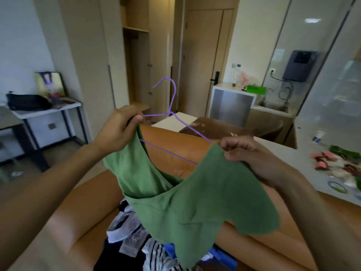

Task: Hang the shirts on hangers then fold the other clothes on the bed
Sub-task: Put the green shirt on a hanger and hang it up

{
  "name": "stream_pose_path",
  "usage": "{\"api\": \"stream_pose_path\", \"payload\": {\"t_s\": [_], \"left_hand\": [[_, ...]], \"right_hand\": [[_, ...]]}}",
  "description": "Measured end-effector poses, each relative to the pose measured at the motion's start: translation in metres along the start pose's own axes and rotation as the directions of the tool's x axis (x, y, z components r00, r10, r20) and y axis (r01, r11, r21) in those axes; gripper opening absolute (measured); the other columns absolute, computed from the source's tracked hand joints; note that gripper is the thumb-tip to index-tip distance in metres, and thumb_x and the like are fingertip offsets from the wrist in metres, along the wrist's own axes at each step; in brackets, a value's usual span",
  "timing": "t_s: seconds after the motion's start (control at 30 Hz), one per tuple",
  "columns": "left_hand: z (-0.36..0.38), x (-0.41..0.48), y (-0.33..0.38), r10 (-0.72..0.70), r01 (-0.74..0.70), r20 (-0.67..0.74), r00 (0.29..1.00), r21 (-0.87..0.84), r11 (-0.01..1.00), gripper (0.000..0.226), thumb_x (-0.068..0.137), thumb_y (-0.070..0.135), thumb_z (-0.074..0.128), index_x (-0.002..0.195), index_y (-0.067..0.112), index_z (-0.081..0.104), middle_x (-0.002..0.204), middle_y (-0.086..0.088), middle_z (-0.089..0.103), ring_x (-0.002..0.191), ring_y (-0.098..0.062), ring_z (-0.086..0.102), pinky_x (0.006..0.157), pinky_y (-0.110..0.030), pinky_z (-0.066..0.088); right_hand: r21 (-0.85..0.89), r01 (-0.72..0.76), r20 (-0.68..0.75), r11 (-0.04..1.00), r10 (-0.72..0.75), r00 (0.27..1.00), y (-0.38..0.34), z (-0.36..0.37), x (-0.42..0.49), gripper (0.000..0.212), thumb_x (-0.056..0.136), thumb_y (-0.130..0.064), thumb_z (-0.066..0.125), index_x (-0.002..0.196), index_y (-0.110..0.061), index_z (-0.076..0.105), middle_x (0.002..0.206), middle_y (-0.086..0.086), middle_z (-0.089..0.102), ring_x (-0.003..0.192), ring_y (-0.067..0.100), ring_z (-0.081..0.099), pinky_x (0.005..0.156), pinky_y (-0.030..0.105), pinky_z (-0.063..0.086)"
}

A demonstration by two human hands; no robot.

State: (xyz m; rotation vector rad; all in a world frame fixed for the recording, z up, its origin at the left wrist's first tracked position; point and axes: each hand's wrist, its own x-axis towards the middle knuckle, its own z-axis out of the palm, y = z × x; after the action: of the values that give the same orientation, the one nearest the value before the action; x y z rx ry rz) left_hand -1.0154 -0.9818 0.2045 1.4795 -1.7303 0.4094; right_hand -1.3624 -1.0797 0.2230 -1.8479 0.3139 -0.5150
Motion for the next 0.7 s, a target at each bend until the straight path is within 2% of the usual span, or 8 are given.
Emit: {"api": "stream_pose_path", "payload": {"t_s": [0.13,0.2,0.3,0.37,0.43,0.53,0.6,0.7], "left_hand": [[-0.062,-0.045,-0.051,-0.186,0.182,0.045,0.982,0.089,0.979,0.036,0.098,0.034,0.044,0.116,0.008,0.062,0.105,-0.006,0.064,0.098,-0.025,0.060,0.087,-0.045,0.048],[-0.089,-0.069,-0.067,-0.277,0.274,0.026,0.960,0.089,0.958,0.045,0.096,0.044,0.042,0.118,0.010,0.061,0.110,-0.006,0.064,0.100,-0.021,0.060,0.087,-0.039,0.048],[-0.131,-0.116,-0.090,-0.438,0.439,0.025,0.899,-0.014,0.899,0.036,0.100,0.042,0.050,0.115,0.013,0.063,0.104,0.000,0.064,0.087,-0.005,0.060,0.077,-0.023,0.045],[-0.154,-0.149,-0.106,-0.555,0.554,0.033,0.831,-0.117,0.824,0.022,0.102,0.032,0.053,0.111,0.016,0.065,0.100,0.002,0.067,0.093,-0.008,0.064,0.083,-0.029,0.049],[-0.177,-0.179,-0.115,-0.647,0.633,0.019,0.762,-0.233,0.739,0.020,0.102,0.031,0.053,0.107,0.017,0.067,0.101,0.001,0.070,0.099,-0.012,0.065,0.088,-0.030,0.049],[-0.212,-0.214,-0.117,-0.738,0.691,-0.013,0.675,-0.342,0.637,0.024,0.104,0.027,0.051,0.107,0.011,0.068,0.103,-0.007,0.070,0.100,-0.015,0.064,0.088,-0.032,0.049],[-0.235,-0.230,-0.122,-0.760,0.694,-0.039,0.649,-0.379,0.612,0.024,0.104,0.023,0.050,0.107,0.006,0.068,0.104,-0.011,0.069,0.099,-0.018,0.063,0.088,-0.027,0.049],[-0.259,-0.244,-0.136,-0.797,0.687,-0.058,0.601,-0.473,0.552,0.022,0.104,0.019,0.049,0.107,0.008,0.068,0.105,-0.011,0.070,0.100,-0.017,0.064,0.085,-0.018,0.049]], "right_hand": [[0.157,-0.010,-0.062,0.988,0.020,0.998,0.009,0.093,0.059,0.009,0.078,-0.014,0.060,0.071,-0.012,0.065,0.063,0.000,0.060,0.055,0.006,0.055,0.053,0.017,0.044],[0.186,-0.031,-0.085,0.982,0.047,0.995,0.014,0.135,0.082,0.008,0.076,-0.016,0.060,0.071,-0.011,0.062,0.060,-0.003,0.059,0.052,0.004,0.053,0.050,0.017,0.043],[0.171,-0.018,-0.106,0.985,0.037,0.994,0.018,0.205,0.118,0.023,0.079,-0.019,0.062,0.074,0.003,0.056,0.063,0.006,0.055,0.056,0.012,0.051,0.051,0.020,0.040],[0.163,-0.002,-0.129,0.987,0.023,0.991,0.021,0.246,0.142,0.026,0.089,-0.012,0.065,0.078,0.010,0.055,0.064,0.009,0.055,0.057,0.015,0.052,0.052,0.020,0.041],[0.183,-0.010,-0.143,0.983,0.037,0.989,0.020,0.284,0.166,0.017,0.096,-0.002,0.061,0.080,0.005,0.060,0.063,0.004,0.059,0.055,0.009,0.056,0.052,0.018,0.044],[0.224,0.000,-0.144,0.975,0.033,0.989,0.014,0.340,0.207,0.022,0.097,-0.004,0.059,0.075,-0.003,0.061,0.066,0.005,0.060,0.061,0.012,0.058,0.057,0.023,0.046],[0.283,0.004,-0.139,0.959,0.037,0.990,0.010,0.376,0.238,0.020,0.094,-0.008,0.064,0.076,0.000,0.061,0.070,0.011,0.059,0.066,0.018,0.057,0.060,0.026,0.046],[0.311,0.033,-0.136,0.950,0.010,0.991,0.000,0.420,0.277,0.050,0.076,-0.034,0.075,0.084,0.011,0.056,0.079,0.015,0.054,0.073,0.023,0.050,0.067,0.030,0.041]]}}
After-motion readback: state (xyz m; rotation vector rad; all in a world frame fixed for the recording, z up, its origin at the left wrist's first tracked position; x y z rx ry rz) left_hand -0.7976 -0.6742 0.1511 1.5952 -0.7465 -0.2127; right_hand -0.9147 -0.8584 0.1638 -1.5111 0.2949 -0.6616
